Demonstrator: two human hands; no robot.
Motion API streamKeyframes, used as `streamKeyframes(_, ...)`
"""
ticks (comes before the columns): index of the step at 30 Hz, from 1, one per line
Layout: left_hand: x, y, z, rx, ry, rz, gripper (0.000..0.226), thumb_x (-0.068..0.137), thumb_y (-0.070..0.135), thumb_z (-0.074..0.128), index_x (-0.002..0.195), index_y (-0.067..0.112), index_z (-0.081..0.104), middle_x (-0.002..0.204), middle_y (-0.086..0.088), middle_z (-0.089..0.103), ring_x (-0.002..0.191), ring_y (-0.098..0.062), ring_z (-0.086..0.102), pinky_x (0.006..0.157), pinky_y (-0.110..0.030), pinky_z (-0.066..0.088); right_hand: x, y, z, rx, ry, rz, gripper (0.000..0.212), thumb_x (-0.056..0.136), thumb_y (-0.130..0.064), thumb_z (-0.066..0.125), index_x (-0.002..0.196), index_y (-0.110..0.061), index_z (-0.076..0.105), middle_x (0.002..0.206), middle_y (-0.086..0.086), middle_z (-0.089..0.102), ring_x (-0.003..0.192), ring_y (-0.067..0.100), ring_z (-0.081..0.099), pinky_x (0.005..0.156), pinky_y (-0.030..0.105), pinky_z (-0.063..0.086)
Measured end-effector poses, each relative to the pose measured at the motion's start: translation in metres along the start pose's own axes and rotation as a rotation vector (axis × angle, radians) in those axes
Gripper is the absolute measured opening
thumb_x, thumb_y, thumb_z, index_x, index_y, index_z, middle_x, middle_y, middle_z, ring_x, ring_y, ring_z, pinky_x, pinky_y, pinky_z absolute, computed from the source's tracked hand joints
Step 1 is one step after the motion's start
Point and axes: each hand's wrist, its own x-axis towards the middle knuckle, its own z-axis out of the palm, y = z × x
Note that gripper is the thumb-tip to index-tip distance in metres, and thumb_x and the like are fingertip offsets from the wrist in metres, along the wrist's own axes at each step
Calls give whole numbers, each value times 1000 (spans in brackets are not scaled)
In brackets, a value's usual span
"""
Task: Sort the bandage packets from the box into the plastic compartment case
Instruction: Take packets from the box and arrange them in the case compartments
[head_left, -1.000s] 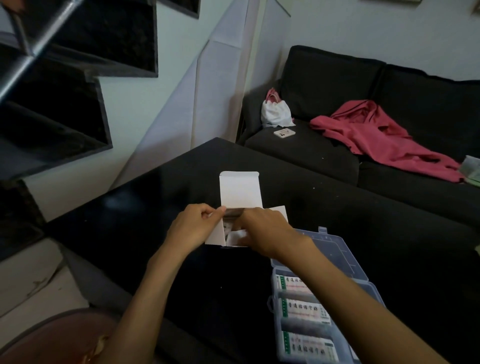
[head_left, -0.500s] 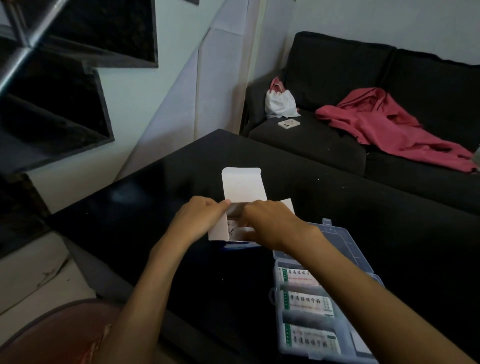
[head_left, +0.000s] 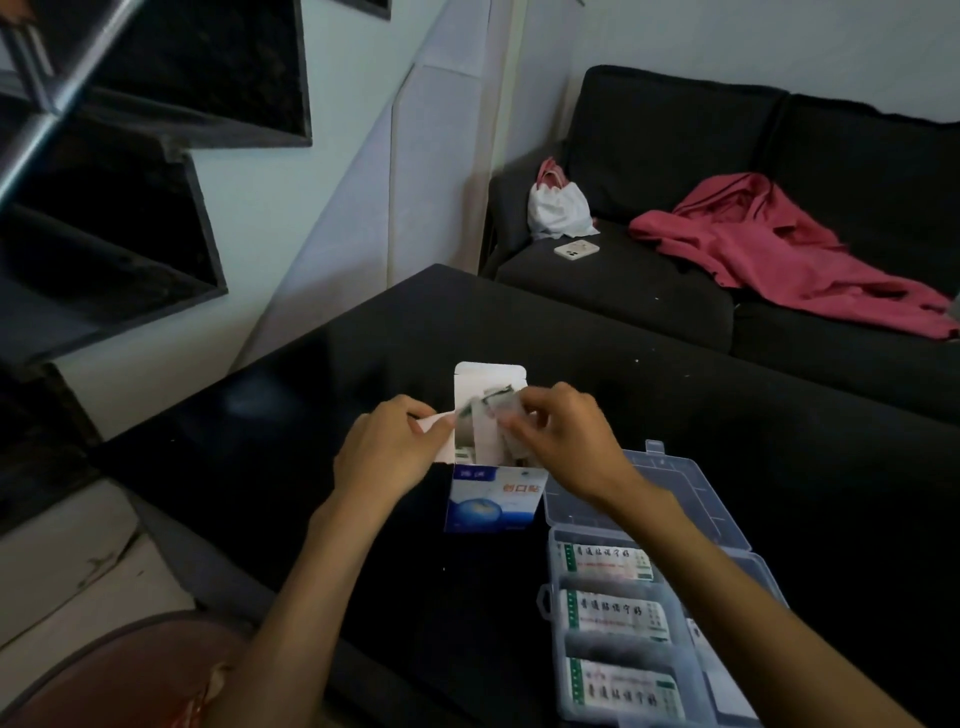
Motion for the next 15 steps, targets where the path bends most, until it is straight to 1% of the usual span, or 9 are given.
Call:
streamKeyframes(2,0,0,3,18,5,-21,32,89,48,54,110,25,62,100,2,64,98,-19,60,82,-33,47,3,1,-4,185,-35,96,17,93,-23,53,107,-20,61,92,-12,60,79,-5,59,60,13,49)
streamKeyframes(4,-1,0,3,48,9,-35,33,90,49,53,110,25,61,100,4,63,99,-19,60,80,-32,47,4,1,-6,378,-81,175,18,93,-21,53,110,-20,60,101,-8,64,87,-2,61,63,15,50)
streamKeyframes(6,-1,1,3,70,27,-25,35,90,49,53,114,24,58,99,4,60,100,-19,59,79,-32,46,4,1,-8,531,-72,229,20,92,-19,53,112,-19,59,105,-5,66,90,2,64,67,19,54)
streamKeyframes(8,-3,3,3,65,102,5,37,91,47,51,120,23,54,98,3,59,101,-20,57,79,-33,45,2,-2,-9,630,-18,255,24,93,-18,53,116,-16,59,101,-6,67,88,3,66,66,18,55)
streamKeyframes(9,-5,6,3,48,162,25,35,93,44,49,120,22,53,97,3,58,99,-20,57,76,-33,45,1,-4,-9,666,22,271,26,93,-18,53,118,-16,58,99,-7,67,86,3,66,64,16,55)
streamKeyframes(10,-6,9,3,12,233,60,30,94,41,48,118,23,53,95,3,57,95,-18,57,73,-30,42,0,-5,-10,702,74,293,27,93,-18,53,120,-16,58,96,-9,67,83,2,66,62,15,54)
streamKeyframes(12,-10,20,3,-132,351,175,17,96,32,48,107,23,57,94,3,57,84,-12,55,67,-22,36,-3,-8,-17,773,189,342,29,93,-19,53,122,-17,57,96,-10,67,83,2,66,62,16,54)
streamKeyframes(13,-14,26,4,-215,374,236,14,96,28,49,104,23,59,95,4,57,80,-9,53,66,-20,36,-7,-9,-23,807,236,362,30,93,-20,53,122,-16,57,99,-7,68,85,4,66,64,17,55)
streamKeyframes(15,-25,39,9,-342,353,325,12,96,25,49,99,25,60,99,9,57,82,-4,53,67,-17,41,-19,-9,-39,855,308,387,30,93,-19,53,122,-15,57,101,-4,68,87,6,66,61,16,54)
